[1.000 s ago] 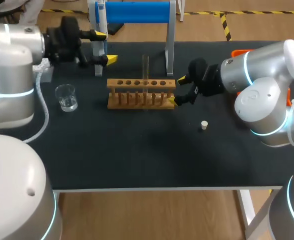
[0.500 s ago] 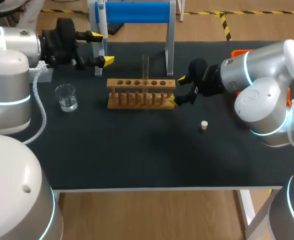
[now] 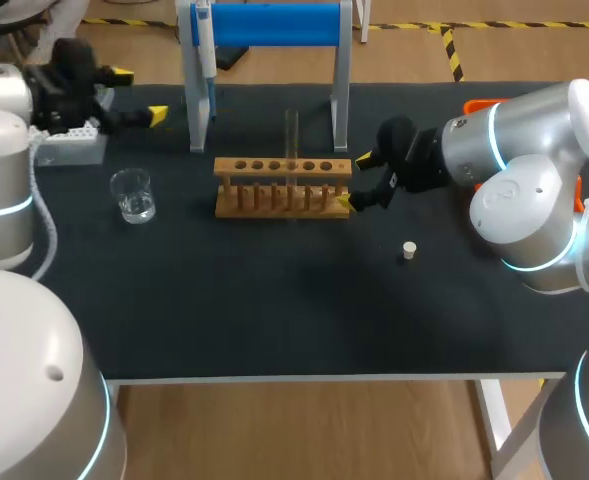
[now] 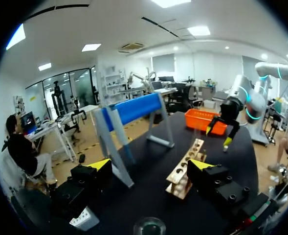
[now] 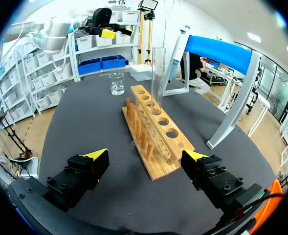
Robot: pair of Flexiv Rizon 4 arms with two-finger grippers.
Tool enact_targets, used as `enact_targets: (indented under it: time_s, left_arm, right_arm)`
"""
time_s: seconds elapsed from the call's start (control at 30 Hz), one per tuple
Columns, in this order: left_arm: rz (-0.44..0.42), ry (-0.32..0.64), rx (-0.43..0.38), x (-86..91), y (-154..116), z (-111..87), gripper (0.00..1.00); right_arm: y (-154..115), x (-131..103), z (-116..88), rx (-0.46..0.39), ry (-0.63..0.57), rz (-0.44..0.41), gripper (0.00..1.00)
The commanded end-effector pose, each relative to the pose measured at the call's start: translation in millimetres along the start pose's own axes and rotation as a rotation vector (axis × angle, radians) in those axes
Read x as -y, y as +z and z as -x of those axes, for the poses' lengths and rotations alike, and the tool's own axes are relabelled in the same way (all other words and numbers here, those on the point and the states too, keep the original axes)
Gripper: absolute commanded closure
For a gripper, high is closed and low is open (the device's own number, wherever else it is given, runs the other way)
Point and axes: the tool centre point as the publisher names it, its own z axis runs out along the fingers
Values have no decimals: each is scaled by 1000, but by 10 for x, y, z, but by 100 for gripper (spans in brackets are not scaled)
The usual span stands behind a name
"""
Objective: Invert the test tube, pick up the pipette, mount the tip to pipette, aspirate from beaker and dispense into the tube, eject the tip, return the pipette, and cap with the stopper.
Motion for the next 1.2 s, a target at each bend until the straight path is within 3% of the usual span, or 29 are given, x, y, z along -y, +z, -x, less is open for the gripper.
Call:
enact_targets:
  time_s: [0.03, 0.3, 0.67, 0.8, 1.2]
  left_arm:
    - [34, -41, 62, -182, -240, 187, 0]
    - [98, -144, 227, -594, -505, 569, 0]
    - [140, -232, 365, -912, -712, 823, 0]
    - [148, -252, 417, -946, -732, 864, 0]
    - [148, -252, 417, -946, -732, 864, 0]
  right_arm:
    - [-5, -2, 3, -1, 0, -2, 0]
    - [-5, -2, 3, -1, 0, -2, 0]
    - [-5, -2, 3, -1, 0, -2, 0]
    - [-5, -2, 3, -1, 0, -2, 0]
    - [-5, -2, 3, -1, 0, -2, 0]
